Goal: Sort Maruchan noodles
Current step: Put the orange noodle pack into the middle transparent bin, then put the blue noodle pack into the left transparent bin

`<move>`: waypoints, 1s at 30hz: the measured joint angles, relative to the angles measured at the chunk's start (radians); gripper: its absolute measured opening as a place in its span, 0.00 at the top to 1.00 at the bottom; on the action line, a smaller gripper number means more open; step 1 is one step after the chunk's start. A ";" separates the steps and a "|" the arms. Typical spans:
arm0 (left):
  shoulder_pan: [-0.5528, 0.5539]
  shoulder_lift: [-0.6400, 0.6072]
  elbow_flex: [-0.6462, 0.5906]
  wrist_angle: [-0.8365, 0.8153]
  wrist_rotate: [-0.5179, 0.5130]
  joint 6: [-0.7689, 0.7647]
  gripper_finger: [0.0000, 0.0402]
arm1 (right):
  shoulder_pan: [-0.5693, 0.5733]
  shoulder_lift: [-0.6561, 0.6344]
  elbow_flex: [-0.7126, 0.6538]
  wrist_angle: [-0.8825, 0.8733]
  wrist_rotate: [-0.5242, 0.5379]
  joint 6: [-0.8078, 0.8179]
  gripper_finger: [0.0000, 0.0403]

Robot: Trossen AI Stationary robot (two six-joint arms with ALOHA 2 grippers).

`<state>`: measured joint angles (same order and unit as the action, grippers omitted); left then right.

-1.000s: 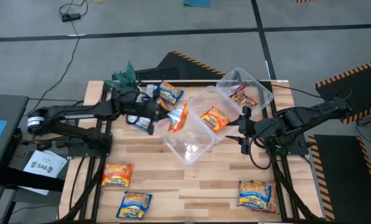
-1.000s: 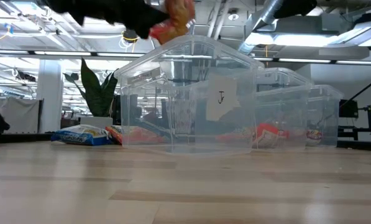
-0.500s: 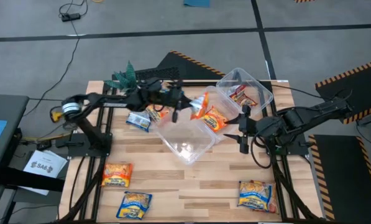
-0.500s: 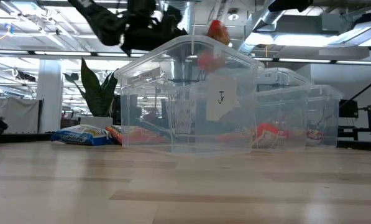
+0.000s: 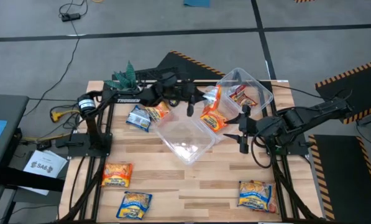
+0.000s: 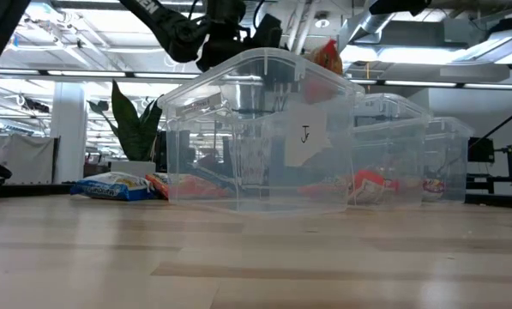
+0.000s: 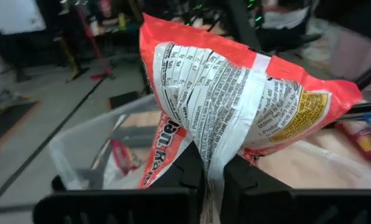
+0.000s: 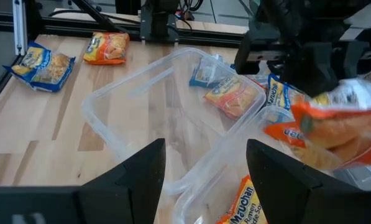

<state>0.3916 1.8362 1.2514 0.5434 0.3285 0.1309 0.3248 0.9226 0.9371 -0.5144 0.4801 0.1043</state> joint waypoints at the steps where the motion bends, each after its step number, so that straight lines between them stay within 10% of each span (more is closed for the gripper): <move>1: 0.000 0.000 0.000 -0.003 -0.005 -0.009 0.93 | 0.000 0.000 0.000 0.001 0.000 0.000 0.39; 16: -0.001 -0.012 0.000 -0.039 0.069 -0.134 0.30 | 0.000 0.000 0.000 0.043 0.000 -0.007 0.39; 30: 0.026 -0.217 -0.001 -0.323 0.137 -0.218 0.24 | 0.000 0.000 0.000 0.039 0.019 -0.011 0.39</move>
<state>0.4175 1.6194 1.2503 0.2204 0.4658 -0.0868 0.3248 0.9226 0.9371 -0.4754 0.4995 0.0929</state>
